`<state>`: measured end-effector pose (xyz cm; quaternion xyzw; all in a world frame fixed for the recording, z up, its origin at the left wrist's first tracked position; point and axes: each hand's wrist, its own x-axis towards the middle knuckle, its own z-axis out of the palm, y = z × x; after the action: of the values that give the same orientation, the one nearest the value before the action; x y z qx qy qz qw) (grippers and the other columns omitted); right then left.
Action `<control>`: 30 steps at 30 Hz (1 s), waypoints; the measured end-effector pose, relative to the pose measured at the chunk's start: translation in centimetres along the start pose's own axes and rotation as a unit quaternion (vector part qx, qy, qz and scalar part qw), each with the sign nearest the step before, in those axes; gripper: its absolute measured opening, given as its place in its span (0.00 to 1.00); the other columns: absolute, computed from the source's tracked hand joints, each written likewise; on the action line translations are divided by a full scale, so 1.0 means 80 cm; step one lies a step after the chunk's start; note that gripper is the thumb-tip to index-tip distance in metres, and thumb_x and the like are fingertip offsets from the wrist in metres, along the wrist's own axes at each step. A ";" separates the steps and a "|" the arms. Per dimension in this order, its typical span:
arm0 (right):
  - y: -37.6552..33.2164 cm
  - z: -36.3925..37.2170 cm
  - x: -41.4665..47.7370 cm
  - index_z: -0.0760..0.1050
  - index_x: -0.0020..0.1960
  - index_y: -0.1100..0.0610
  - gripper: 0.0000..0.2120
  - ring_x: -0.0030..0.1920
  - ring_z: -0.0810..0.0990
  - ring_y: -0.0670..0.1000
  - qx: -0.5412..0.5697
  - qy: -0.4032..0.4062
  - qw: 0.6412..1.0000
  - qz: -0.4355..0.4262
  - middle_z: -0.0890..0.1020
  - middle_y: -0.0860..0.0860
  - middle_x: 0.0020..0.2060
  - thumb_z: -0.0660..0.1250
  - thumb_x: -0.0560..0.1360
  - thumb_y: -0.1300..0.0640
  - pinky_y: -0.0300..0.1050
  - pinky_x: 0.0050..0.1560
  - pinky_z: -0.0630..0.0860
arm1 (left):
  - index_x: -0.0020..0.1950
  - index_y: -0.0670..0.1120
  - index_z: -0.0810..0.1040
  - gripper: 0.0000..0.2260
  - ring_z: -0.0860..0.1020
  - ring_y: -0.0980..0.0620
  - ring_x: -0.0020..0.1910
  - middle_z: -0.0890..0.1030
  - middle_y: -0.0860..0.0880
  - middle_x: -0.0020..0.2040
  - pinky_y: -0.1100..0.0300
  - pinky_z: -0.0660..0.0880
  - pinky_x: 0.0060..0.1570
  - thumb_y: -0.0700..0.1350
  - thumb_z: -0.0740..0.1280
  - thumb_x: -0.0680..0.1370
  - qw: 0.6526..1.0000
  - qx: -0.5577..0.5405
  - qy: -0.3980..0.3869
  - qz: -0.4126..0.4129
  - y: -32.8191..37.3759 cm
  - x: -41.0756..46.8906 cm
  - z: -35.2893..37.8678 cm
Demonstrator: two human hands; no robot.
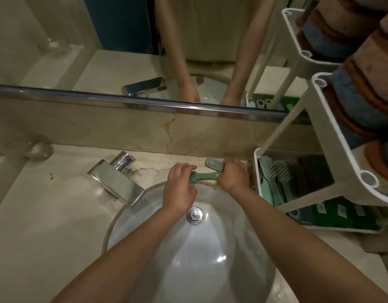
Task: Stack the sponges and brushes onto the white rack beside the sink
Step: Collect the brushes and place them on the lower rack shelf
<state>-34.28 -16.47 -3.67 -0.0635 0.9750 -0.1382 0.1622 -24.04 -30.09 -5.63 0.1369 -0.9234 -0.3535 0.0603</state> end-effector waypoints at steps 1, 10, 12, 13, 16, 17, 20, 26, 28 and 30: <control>-0.001 0.004 0.005 0.69 0.65 0.58 0.19 0.64 0.69 0.61 -0.013 0.004 1.000 -0.006 0.72 0.58 0.63 0.63 0.74 0.60 0.51 0.62 0.69 | 0.67 0.44 0.73 0.27 0.65 0.47 0.68 0.71 0.46 0.65 0.60 0.60 0.69 0.32 0.64 0.68 1.000 0.009 -0.001 0.000 -0.005 0.003 0.003; 0.004 0.028 0.025 0.73 0.60 0.54 0.19 0.60 0.71 0.58 -0.028 0.035 0.999 -0.014 0.76 0.55 0.58 0.67 0.69 0.58 0.49 0.58 0.68 | 0.62 0.48 0.79 0.23 0.72 0.45 0.56 0.77 0.48 0.54 0.55 0.69 0.57 0.31 0.64 0.70 0.997 0.054 0.048 -0.013 -0.028 0.013 0.024; 0.002 0.027 0.026 0.74 0.58 0.55 0.18 0.60 0.72 0.59 -0.016 0.031 0.999 -0.012 0.77 0.55 0.58 0.67 0.69 0.59 0.50 0.58 0.69 | 0.62 0.49 0.79 0.23 0.73 0.45 0.55 0.77 0.48 0.53 0.55 0.68 0.56 0.32 0.65 0.70 0.997 0.054 0.047 -0.017 -0.027 0.012 0.024; 0.002 0.026 0.027 0.74 0.59 0.56 0.18 0.60 0.72 0.59 -0.011 0.027 1.000 -0.010 0.75 0.56 0.58 0.68 0.69 0.60 0.50 0.58 0.70 | 0.63 0.50 0.79 0.23 0.72 0.46 0.55 0.77 0.49 0.53 0.56 0.67 0.57 0.33 0.65 0.71 0.997 0.051 0.046 -0.019 -0.027 0.010 0.023; 0.000 0.020 0.030 0.74 0.59 0.57 0.19 0.60 0.73 0.60 -0.004 0.001 1.000 -0.003 0.74 0.57 0.59 0.69 0.68 0.60 0.50 0.57 0.74 | 0.62 0.50 0.78 0.21 0.72 0.47 0.55 0.77 0.50 0.54 0.56 0.66 0.58 0.35 0.66 0.71 0.998 0.024 0.044 -0.025 -0.025 0.002 0.018; -0.001 0.018 0.031 0.74 0.59 0.57 0.19 0.59 0.74 0.60 -0.008 -0.011 1.000 -0.002 0.75 0.57 0.58 0.70 0.68 0.60 0.50 0.56 0.74 | 0.61 0.50 0.79 0.20 0.72 0.47 0.55 0.77 0.50 0.53 0.55 0.67 0.57 0.36 0.66 0.71 0.998 0.013 0.046 -0.026 -0.024 -0.001 0.016; -0.003 0.019 0.029 0.74 0.57 0.57 0.19 0.57 0.77 0.60 -0.015 -0.044 0.999 0.003 0.79 0.56 0.55 0.71 0.68 0.58 0.48 0.50 0.75 | 0.56 0.48 0.80 0.16 0.73 0.47 0.53 0.78 0.50 0.52 0.53 0.69 0.55 0.36 0.67 0.70 0.998 -0.026 0.055 -0.034 -0.023 -0.008 0.010; -0.004 0.027 0.018 0.75 0.53 0.57 0.10 0.54 0.78 0.59 0.011 -0.045 0.999 0.000 0.81 0.56 0.53 0.64 0.74 0.55 0.44 0.41 0.69 | 0.47 0.53 0.76 0.12 0.75 0.55 0.50 0.78 0.56 0.47 0.62 0.70 0.50 0.38 0.69 0.69 0.981 -0.157 0.060 -0.095 -0.021 -0.014 0.004; -0.003 0.027 0.010 0.75 0.53 0.58 0.10 0.54 0.78 0.60 0.037 -0.037 0.999 0.002 0.81 0.57 0.53 0.62 0.75 0.54 0.44 0.40 0.68 | 0.45 0.56 0.73 0.12 0.76 0.61 0.43 0.78 0.58 0.43 0.66 0.71 0.44 0.41 0.69 0.69 0.952 -0.255 0.062 -0.159 -0.014 -0.013 0.002; -0.002 0.028 -0.002 0.75 0.54 0.58 0.11 0.53 0.79 0.59 0.079 -0.042 0.996 0.014 0.81 0.56 0.53 0.61 0.76 0.53 0.44 0.40 0.68 | 0.45 0.54 0.72 0.12 0.74 0.62 0.33 0.77 0.57 0.38 0.67 0.71 0.37 0.41 0.71 0.70 0.921 -0.325 0.077 -0.201 -0.008 -0.011 0.001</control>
<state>-33.40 -17.12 -5.61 -0.0426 0.9541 -0.2095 0.2097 -23.06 -30.19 -6.12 0.3196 -0.7031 -0.6272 0.1004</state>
